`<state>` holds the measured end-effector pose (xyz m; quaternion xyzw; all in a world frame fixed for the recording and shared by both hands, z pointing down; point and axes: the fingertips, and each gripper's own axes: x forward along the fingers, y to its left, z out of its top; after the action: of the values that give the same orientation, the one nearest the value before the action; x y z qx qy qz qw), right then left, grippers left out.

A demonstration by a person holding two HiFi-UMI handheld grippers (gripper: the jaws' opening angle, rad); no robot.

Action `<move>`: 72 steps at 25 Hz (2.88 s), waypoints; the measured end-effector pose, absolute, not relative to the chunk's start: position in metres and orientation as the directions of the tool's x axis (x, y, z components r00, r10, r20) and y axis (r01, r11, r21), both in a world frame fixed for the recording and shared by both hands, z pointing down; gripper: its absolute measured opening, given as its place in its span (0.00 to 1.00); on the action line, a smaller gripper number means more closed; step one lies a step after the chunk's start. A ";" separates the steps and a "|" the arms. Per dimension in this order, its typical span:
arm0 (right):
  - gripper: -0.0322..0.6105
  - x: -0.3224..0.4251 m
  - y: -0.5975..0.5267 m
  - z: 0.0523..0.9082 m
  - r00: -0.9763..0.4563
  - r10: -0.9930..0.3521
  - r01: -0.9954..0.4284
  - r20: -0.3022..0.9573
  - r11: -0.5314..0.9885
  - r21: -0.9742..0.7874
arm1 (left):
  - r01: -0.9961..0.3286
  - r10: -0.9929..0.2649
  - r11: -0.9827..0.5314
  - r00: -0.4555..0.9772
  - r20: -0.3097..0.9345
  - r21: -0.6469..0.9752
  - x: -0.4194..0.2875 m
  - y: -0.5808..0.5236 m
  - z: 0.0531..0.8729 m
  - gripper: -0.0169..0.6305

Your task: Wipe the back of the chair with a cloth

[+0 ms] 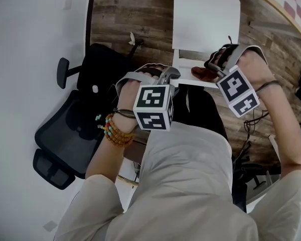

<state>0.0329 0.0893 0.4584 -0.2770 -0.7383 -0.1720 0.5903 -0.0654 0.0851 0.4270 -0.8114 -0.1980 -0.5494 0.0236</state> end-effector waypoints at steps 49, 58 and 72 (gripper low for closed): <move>0.18 0.058 0.102 0.590 -0.040 0.379 0.631 0.925 0.727 -0.271 | 0.329 0.286 -0.930 0.359 0.889 0.166 -0.061 0.083 0.433 0.30; 0.18 0.069 0.104 0.611 -0.018 0.386 0.631 0.922 0.720 -0.289 | 0.318 0.283 -0.933 0.352 0.892 0.170 -0.061 0.084 0.433 0.30; 0.18 0.098 0.115 0.598 -0.005 0.398 0.584 0.918 0.746 -0.320 | 0.314 0.281 -0.933 0.335 0.899 0.175 -0.060 0.086 0.438 0.30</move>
<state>0.0982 0.1146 0.5978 -0.3483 -0.7047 -0.0761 0.6134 -0.0604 0.0857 0.4382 -0.8168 -0.1822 -0.5472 0.0151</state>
